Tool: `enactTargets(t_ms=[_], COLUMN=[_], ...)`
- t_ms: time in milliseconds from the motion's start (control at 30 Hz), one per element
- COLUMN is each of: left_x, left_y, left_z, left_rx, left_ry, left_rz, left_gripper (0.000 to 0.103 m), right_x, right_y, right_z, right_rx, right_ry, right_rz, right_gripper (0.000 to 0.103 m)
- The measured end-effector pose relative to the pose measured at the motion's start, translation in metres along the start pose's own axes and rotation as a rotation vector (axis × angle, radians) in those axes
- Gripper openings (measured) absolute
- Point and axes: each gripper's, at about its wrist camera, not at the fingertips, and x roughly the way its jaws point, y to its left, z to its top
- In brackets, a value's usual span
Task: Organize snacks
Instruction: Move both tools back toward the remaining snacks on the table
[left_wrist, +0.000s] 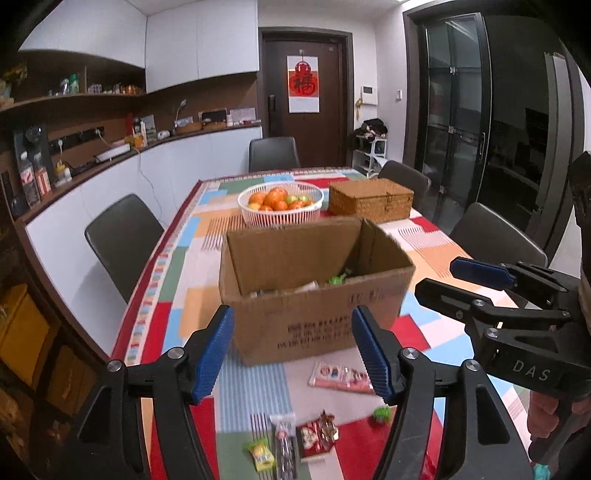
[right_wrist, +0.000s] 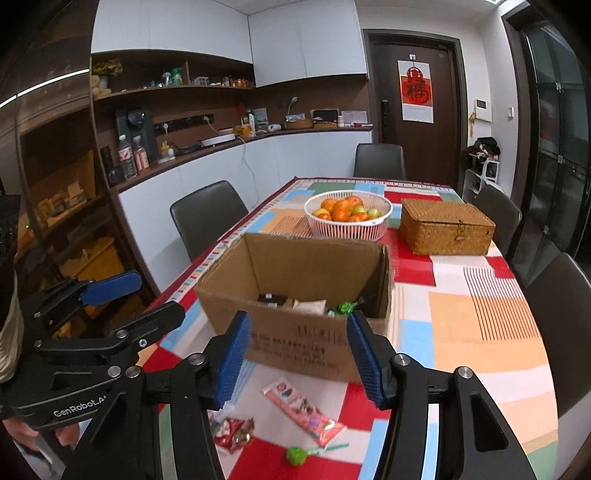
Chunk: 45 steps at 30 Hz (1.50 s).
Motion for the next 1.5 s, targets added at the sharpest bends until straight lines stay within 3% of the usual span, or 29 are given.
enactTargets(t_ms=[333,833,967,1500], left_x=[-0.004,0.02,0.031,0.079], left_y=[0.001,-0.004,-0.003,0.002], left_z=[-0.052,-0.112,-0.12,-0.136], left_rx=[0.004,-0.026,-0.047,-0.11], left_ry=[0.087,0.248,0.271,0.357], left_rz=[0.011,-0.043,-0.069,-0.153], left_gripper=[0.065,0.064,0.054,0.029], right_x=[0.001,0.024,0.033,0.067], right_y=[0.01,0.012,0.007,-0.005], right_z=[-0.047,-0.113,-0.125,-0.145], right_rx=[-0.023,0.002,0.031,0.136], right_ry=[0.086,0.267,0.306,0.388], right_rz=[0.001,0.013,0.011,0.016], right_gripper=[0.055,0.055,0.055,0.055])
